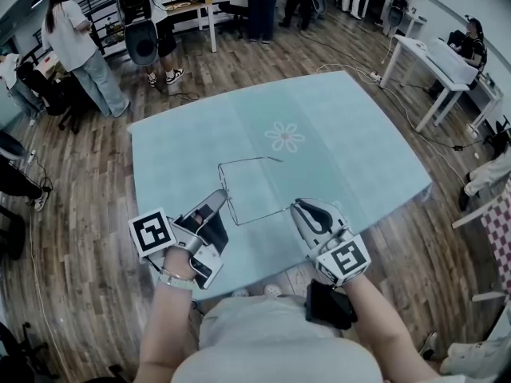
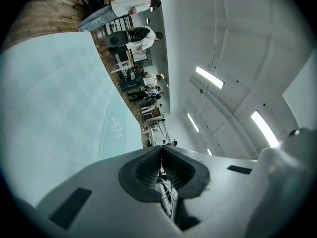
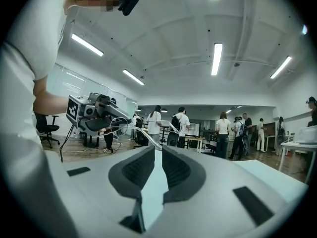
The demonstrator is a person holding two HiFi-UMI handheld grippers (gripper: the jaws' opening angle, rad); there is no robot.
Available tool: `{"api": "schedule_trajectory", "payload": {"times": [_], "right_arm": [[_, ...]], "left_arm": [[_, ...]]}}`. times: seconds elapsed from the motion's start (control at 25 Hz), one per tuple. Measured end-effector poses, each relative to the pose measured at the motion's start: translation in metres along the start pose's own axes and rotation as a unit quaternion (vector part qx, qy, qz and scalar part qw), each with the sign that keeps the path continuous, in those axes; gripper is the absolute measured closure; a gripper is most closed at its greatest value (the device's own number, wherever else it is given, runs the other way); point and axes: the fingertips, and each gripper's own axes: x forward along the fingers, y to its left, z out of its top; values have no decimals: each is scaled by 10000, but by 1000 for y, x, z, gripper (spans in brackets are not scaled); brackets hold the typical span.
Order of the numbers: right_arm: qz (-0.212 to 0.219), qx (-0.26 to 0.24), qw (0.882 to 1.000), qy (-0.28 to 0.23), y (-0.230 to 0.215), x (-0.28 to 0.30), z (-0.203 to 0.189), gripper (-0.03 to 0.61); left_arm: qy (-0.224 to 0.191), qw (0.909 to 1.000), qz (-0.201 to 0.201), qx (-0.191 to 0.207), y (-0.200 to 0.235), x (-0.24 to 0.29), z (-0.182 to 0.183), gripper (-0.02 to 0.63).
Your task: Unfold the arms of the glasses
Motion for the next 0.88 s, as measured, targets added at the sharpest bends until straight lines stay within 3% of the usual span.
{"api": "schedule_trajectory", "payload": {"times": [0.48, 0.88], "right_arm": [[-17, 109, 9998, 152, 1, -8, -13, 529], [-10, 142, 9993, 332, -2, 0, -19, 421]], "left_arm": [[127, 9999, -72, -72, 2, 6, -11, 603], [107, 9997, -135, -155, 3, 5, -3, 601]]}}
